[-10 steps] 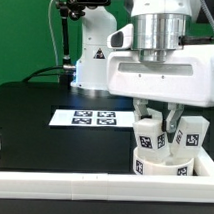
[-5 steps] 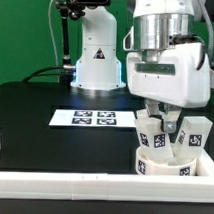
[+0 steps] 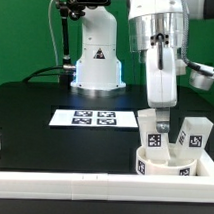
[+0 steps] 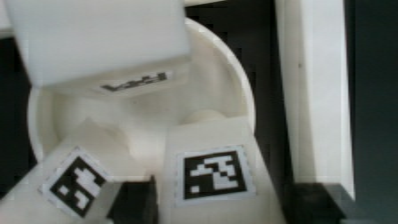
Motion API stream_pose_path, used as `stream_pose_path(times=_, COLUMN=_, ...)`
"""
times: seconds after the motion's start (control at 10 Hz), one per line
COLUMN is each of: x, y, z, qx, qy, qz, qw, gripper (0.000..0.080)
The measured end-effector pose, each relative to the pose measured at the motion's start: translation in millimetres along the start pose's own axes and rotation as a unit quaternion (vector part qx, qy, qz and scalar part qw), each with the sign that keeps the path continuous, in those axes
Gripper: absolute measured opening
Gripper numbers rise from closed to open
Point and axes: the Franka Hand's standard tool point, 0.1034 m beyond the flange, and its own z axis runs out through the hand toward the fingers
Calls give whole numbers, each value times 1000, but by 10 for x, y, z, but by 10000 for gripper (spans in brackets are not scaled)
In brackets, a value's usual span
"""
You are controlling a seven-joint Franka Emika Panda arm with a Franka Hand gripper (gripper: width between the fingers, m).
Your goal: Assemble stool
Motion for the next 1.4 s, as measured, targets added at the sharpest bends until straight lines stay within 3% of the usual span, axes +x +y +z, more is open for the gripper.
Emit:
stream_pose_path(times=0.5, x=27, y=-18, z=-6, qx=1, qy=-6, qz=55, qw=998, gripper=343)
stream_pose_path(times=0.7, x=27, y=-17, z=-6, qx=1, qy=-6, qz=52, qw=999, gripper=565)
stream_pose_path(times=0.8, x=29, y=-35, z=-30, qx=3, qy=-7, qz=29, qw=1000, gripper=565)
stream_pose_path(times=0.9, x=5, y=-61, z=-91, qx=7, qy=-11, qz=12, qw=1000, gripper=637)
stream_pose_path(times=1.2, x=-6, y=-182, z=-312, qx=25, qy=-22, qz=-64, qw=997, gripper=649)
stream_pose_path(times=1.4, x=5, y=-155, z=-261, qx=21, qy=-16, qz=-111, qw=994, gripper=649)
